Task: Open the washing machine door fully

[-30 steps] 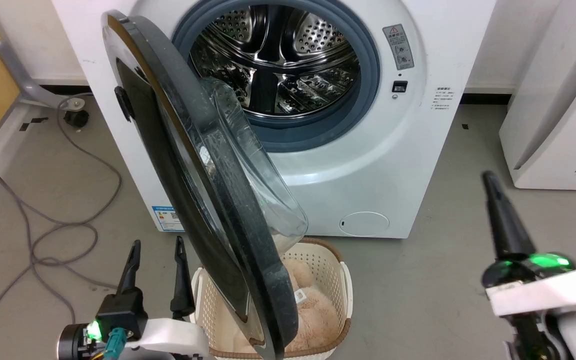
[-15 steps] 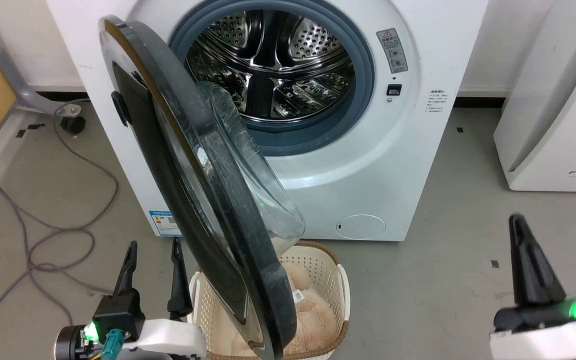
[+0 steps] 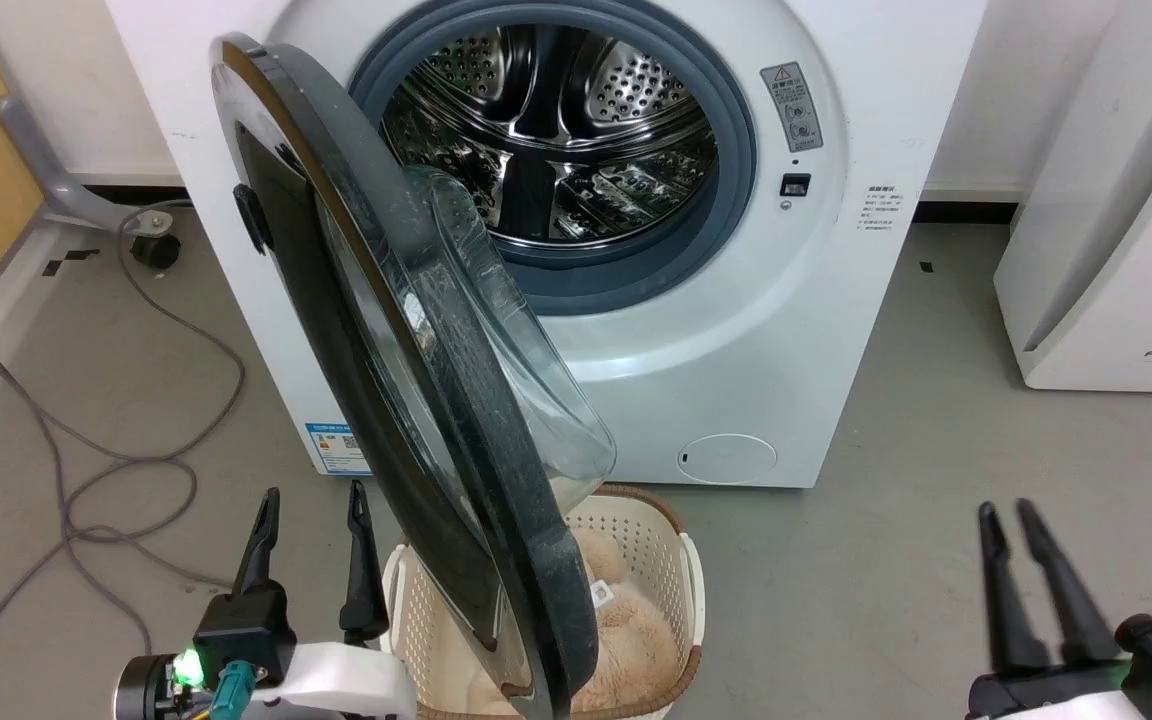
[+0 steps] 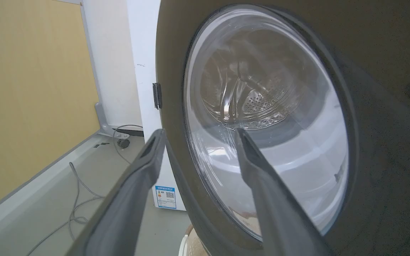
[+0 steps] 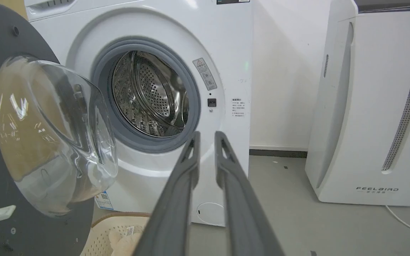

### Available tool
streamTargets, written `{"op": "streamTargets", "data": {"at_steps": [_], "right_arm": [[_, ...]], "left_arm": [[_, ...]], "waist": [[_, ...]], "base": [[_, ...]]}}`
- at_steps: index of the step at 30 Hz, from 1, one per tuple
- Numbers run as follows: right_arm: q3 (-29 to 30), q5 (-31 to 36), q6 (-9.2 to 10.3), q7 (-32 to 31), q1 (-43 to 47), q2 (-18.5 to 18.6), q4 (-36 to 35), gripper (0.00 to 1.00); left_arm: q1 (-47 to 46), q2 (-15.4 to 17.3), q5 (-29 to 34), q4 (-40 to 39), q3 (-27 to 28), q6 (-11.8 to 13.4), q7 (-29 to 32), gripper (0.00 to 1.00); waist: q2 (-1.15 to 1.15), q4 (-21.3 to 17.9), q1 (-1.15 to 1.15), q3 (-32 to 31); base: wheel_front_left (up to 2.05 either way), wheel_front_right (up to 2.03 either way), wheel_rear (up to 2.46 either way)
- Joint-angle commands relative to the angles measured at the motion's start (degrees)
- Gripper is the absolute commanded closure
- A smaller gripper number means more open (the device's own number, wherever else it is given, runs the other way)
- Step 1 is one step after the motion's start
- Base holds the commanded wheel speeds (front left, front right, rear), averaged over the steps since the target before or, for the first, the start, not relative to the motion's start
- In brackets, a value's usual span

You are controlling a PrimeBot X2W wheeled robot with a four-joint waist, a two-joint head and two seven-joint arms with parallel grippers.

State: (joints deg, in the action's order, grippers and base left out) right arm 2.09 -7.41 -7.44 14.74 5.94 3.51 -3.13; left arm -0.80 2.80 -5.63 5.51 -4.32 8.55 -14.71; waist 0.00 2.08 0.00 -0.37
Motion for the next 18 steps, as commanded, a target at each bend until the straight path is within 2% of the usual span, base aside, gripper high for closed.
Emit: {"op": "streamTargets", "data": {"at_steps": [1,11,12,13,14,18], "right_arm": [[0.3,0.7,-0.05,0.3,0.9,-0.4,0.4,0.0],[0.6,1.4,-0.05,0.3,1.4,-0.6,1.8,0.0],[0.6,1.3,-0.05,0.3,1.4,-0.6,1.8,0.0],[0.7,1.3,-0.05,0.3,1.5,-0.6,1.8,0.0],[0.6,1.2,-0.05,0.3,1.5,-0.6,1.8,0.0],[0.5,1.2,-0.05,0.3,1.7,-0.6,2.0,0.0]], "left_arm": [[0.9,0.1,0.5,0.2,0.1,-0.1,-0.3,0.0],[0.9,0.1,1.4,0.0,0.5,0.6,-0.3,0.0],[0.9,0.1,1.7,-0.1,0.6,0.7,-0.3,0.22],[0.7,0.1,2.0,-0.4,0.7,0.8,-0.3,0.73],[0.7,0.1,2.1,-0.6,0.9,0.8,-0.3,1.0],[-0.3,0.2,2.9,-3.1,1.7,0.7,-0.3,1.0]], "waist": [[0.0,0.0,0.0,0.0],[0.0,0.2,0.0,-0.4],[0.0,0.3,0.0,-0.5],[0.0,0.3,0.0,-0.5],[0.0,0.3,0.0,-0.5],[0.0,0.5,0.0,-0.5]], "base": [[0.0,0.0,0.0],[0.0,0.0,0.0],[0.0,0.0,0.0],[0.0,0.0,0.0],[0.0,0.0,0.0],[0.0,0.0,0.0]]}}
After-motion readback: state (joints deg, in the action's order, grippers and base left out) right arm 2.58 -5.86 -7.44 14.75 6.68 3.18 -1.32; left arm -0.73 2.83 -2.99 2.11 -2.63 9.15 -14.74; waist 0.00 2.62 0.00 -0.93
